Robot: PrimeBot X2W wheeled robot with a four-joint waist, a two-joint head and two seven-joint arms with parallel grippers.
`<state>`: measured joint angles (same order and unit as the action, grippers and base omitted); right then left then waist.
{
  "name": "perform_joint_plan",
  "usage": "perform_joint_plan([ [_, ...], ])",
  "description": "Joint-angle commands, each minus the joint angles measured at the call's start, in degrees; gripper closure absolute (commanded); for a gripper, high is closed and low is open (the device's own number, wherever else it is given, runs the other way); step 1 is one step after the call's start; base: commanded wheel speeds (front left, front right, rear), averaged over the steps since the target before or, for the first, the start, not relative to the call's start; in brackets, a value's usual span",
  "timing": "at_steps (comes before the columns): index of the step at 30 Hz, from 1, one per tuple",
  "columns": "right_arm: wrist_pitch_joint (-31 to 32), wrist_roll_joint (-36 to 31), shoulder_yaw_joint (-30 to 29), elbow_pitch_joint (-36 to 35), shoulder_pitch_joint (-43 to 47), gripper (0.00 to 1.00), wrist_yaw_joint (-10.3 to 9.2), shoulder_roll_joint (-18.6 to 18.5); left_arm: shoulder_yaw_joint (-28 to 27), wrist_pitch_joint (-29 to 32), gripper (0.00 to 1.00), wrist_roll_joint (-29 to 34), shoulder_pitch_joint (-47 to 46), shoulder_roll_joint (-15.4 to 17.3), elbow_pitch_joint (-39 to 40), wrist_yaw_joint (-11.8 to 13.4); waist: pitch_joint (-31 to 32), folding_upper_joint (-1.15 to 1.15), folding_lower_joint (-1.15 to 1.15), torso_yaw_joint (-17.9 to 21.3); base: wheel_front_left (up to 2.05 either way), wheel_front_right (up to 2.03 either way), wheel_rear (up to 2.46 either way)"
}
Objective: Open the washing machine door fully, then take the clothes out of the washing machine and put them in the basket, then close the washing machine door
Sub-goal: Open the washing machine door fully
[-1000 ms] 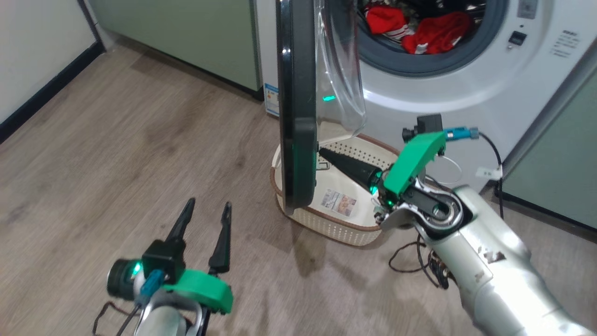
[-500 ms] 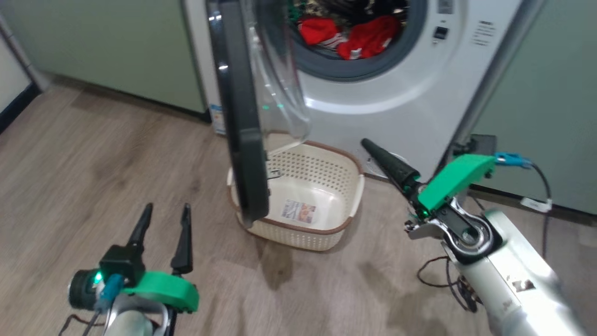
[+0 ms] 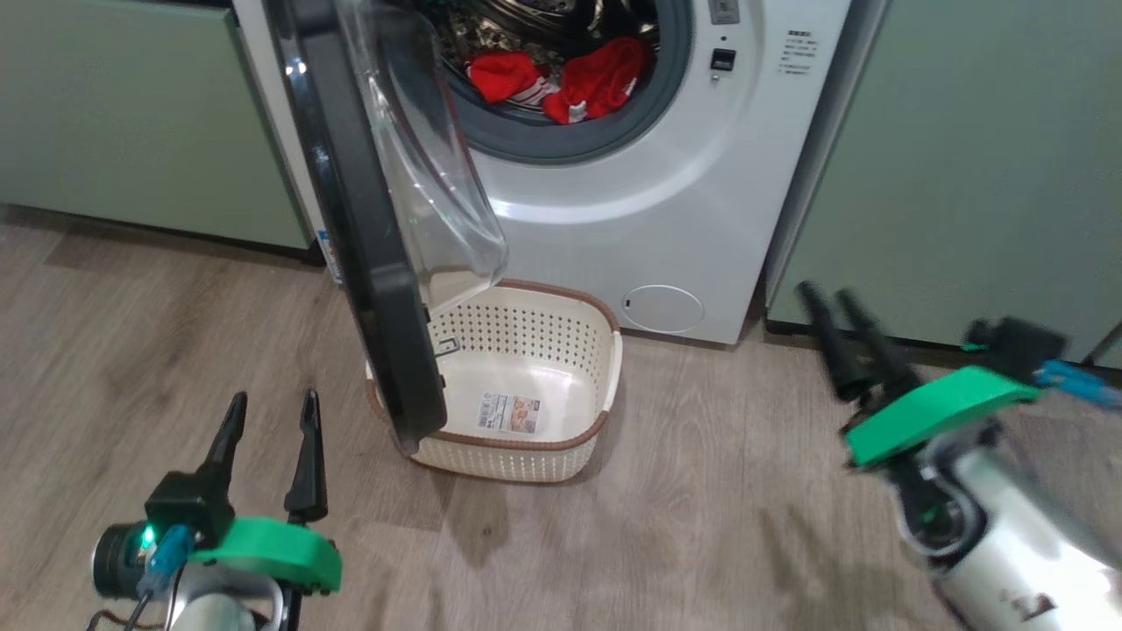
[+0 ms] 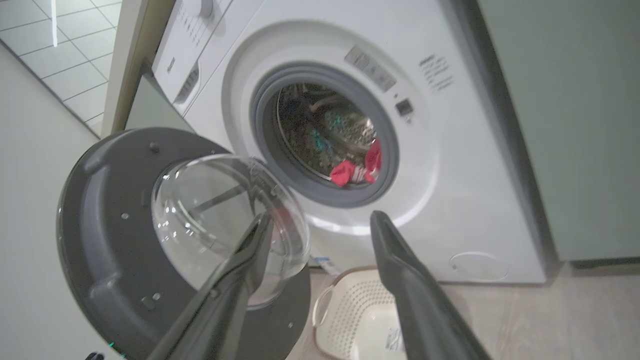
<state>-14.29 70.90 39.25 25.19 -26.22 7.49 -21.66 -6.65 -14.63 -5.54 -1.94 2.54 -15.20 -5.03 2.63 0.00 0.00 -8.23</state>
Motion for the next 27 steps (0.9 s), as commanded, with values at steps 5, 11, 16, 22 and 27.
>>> perform_joint_plan([
  [5, -0.7, -11.8, -11.8, -3.7, 3.5, 0.00, 0.00, 0.3, -2.5, -0.4, 0.00, 0.6, -1.3, 0.5, 1.7, -0.2, 0.1, 0.00, 0.00, 1.5, 0.00, 0.00, 0.00],
  [11, -0.7, -29.5, -25.9, -8.9, 11.5, 0.00, 0.00, 4.4, -2.7, -0.4, 0.00, 0.7, -1.3, 0.4, 1.3, -0.5, 0.2, 0.00, 0.00, 2.2, 0.00, 0.00, 0.00],
  [16, -0.7, -40.1, -34.3, -11.8, 16.9, 0.00, 0.00, 8.2, -2.8, -0.4, 0.00, 0.7, -1.3, 0.4, 0.9, -0.6, 0.3, 0.00, 0.00, 2.5, 0.00, 0.00, 0.00],
  [22, -0.7, -50.4, -36.9, -11.0, 20.8, 0.00, 0.00, 9.8, -2.3, -0.4, 0.00, 0.3, -1.3, 0.4, -0.2, -0.1, 0.4, 0.00, 0.00, 2.7, 0.00, 0.00, 0.00],
  [27, -0.7, -55.2, -38.0, -11.5, 22.7, 0.00, 0.00, 11.2, -2.1, -0.4, 0.00, 0.2, -1.3, 0.3, -0.7, 0.2, 0.6, 0.00, 0.00, 2.9, 0.00, 0.00, 0.00],
])
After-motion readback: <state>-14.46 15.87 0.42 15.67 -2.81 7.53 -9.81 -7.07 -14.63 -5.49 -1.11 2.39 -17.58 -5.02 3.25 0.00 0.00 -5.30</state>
